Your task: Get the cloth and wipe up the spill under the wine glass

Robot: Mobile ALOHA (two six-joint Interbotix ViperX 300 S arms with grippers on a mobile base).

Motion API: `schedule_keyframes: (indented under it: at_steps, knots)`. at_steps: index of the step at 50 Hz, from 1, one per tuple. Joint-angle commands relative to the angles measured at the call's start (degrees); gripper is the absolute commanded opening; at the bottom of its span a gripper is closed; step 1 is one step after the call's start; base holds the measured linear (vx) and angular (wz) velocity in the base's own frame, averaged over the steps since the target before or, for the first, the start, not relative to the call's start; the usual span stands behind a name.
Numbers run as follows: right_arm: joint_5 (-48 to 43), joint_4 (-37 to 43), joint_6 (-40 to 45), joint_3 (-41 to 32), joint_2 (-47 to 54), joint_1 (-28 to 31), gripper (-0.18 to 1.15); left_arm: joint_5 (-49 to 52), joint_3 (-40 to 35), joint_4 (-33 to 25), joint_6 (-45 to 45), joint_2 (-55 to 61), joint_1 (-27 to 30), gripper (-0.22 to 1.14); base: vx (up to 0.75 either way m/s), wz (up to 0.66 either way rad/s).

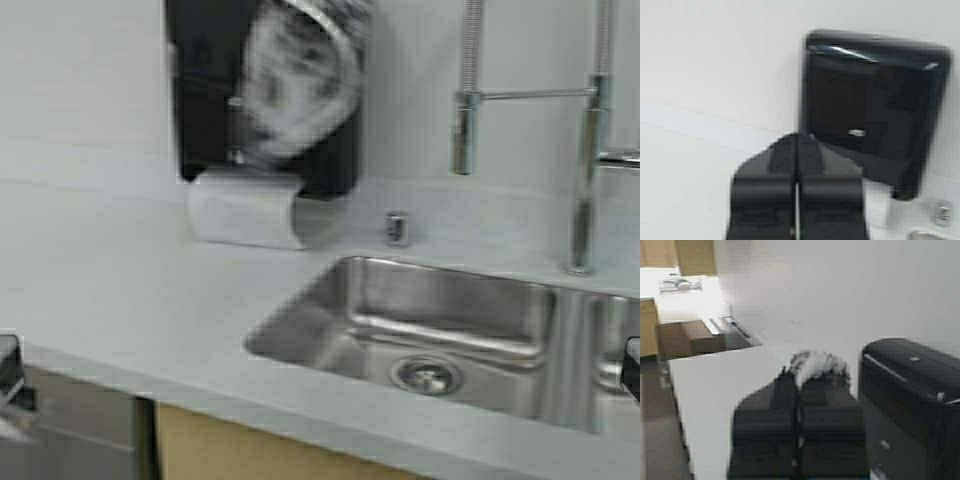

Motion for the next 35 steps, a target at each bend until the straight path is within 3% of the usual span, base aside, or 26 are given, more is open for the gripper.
schedule_keyframes:
  at_steps: [1, 16, 35]
  knots:
    - [-0.4, 0.2, -0.1, 2.0, -2.8, -0.1, 0.07, -0.4, -0.8, -0.2, -0.2, 0.4, 0.0, 0.02, -0.05, 0.45]
    - [-4.4, 0.2, -0.4, 8.1, -2.0, -0.4, 0.07, -0.3, -0.7, -0.2, -0.5, 0.3, 0.0, 0.02, -0.05, 0.45]
    - [-12.7, 0.2, -0.1, 15.1, 2.5, -8.3, 0.07, -0.3, -0.5, -0.2, -0.5, 1.3, 0.0, 0.02, -0.07, 0.38]
